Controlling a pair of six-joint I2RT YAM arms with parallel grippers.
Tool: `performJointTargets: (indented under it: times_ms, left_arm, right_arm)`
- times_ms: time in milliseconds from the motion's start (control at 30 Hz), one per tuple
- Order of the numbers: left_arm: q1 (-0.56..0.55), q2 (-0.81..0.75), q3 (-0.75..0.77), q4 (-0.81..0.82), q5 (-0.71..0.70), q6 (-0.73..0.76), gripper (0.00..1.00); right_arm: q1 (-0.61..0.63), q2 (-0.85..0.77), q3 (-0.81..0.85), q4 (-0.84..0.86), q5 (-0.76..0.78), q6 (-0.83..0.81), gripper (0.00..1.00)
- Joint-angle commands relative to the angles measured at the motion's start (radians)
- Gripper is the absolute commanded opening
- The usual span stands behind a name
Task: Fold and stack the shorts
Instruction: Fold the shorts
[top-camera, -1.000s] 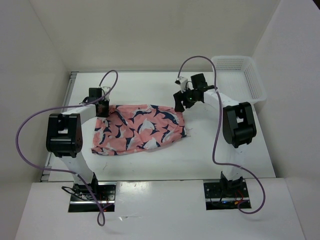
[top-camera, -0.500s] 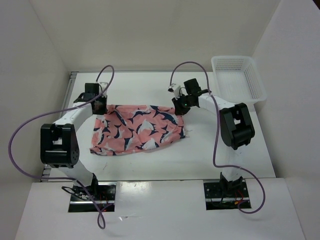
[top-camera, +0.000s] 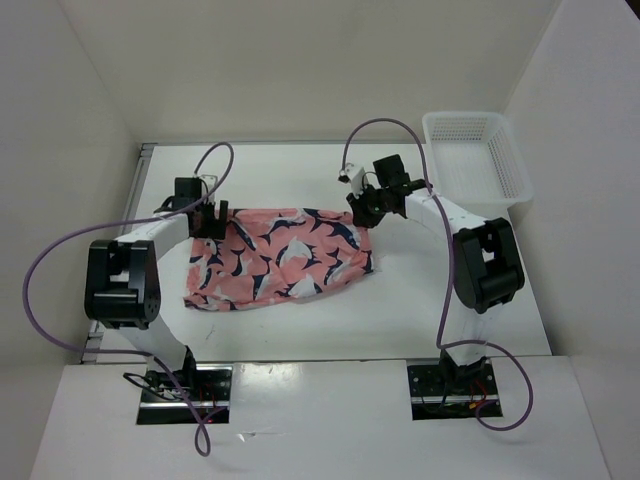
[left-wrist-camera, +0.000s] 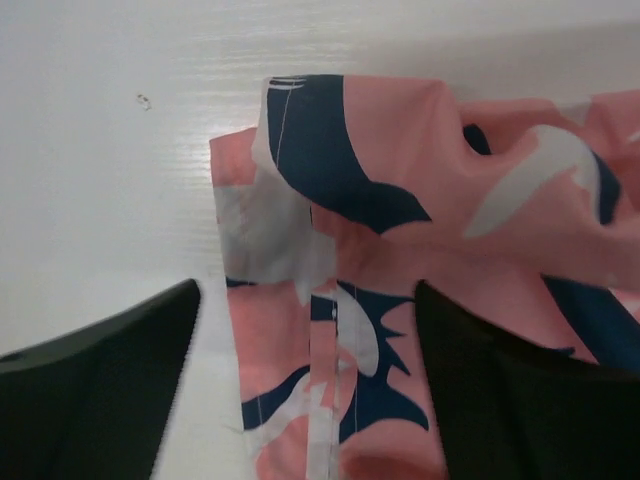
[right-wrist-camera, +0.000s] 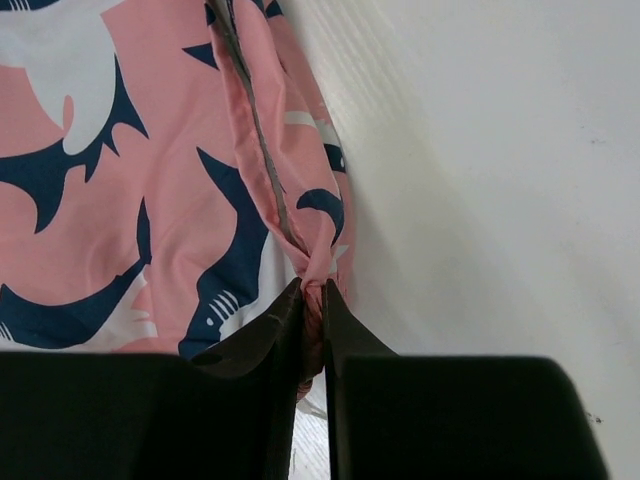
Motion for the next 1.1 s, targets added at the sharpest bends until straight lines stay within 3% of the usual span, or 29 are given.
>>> performJointTargets:
  times_ms: [0, 100, 233, 333, 600, 667, 767, 867, 900, 1000, 1033, 1067]
  left_arm:
    - [0.004, 0.054, 0.063, 0.145, -0.009, 0.001, 1.00]
    - [0.004, 0.068, 0.073, 0.163, 0.016, 0.001, 1.00]
    - [-0.008, 0.086, 0.020, 0.371, -0.001, 0.001, 1.00]
    - [-0.008, 0.086, 0.044, 0.294, 0.032, 0.001, 1.00]
    - [-0.011, 0.135, 0.030, 0.360, 0.083, 0.001, 1.00]
    - [-0.022, 0.160, 0.052, 0.360, 0.095, 0.001, 0.97]
    - [-0.031, 0.198, 0.130, 0.237, 0.096, 0.001, 0.90]
    - [-0.031, 0.218, 0.150, 0.209, 0.105, 0.001, 0.61]
    - [-0.031, 0.218, 0.159, 0.199, 0.105, 0.001, 0.46]
    - [-0.040, 0.241, 0.170, 0.199, 0.076, 0.001, 0.30]
    - [-0.040, 0.241, 0.170, 0.199, 0.065, 0.001, 0.12]
    - [-0.040, 0.241, 0.170, 0.214, 0.056, 0.001, 0.04]
  right_arm:
    - [0.010, -0.037, -0.016, 0.004, 0.006, -0.019, 0.16]
    - [0.010, -0.037, -0.025, 0.013, 0.006, -0.019, 0.16]
    - [0.010, -0.037, -0.025, 0.013, 0.006, -0.009, 0.16]
    - [0.010, -0.037, -0.025, 0.013, 0.006, -0.009, 0.16]
    - [0.010, -0.017, -0.016, 0.013, 0.006, 0.001, 0.16]
    - [0.010, -0.017, -0.016, 0.013, 0.006, 0.001, 0.16]
    - [0.010, -0.026, -0.039, 0.013, 0.006, 0.001, 0.16]
    - [0.010, -0.035, -0.060, 0.013, 0.006, 0.001, 0.16]
    - [0.010, -0.035, -0.060, 0.013, 0.006, 0.001, 0.16]
    - [0.010, -0.035, -0.070, 0.013, 0.006, 0.001, 0.16]
    - [0.010, -0.035, -0.070, 0.013, 0.006, 0.001, 0.16]
    - [0.010, -0.035, -0.070, 0.004, 0.006, 0.001, 0.16]
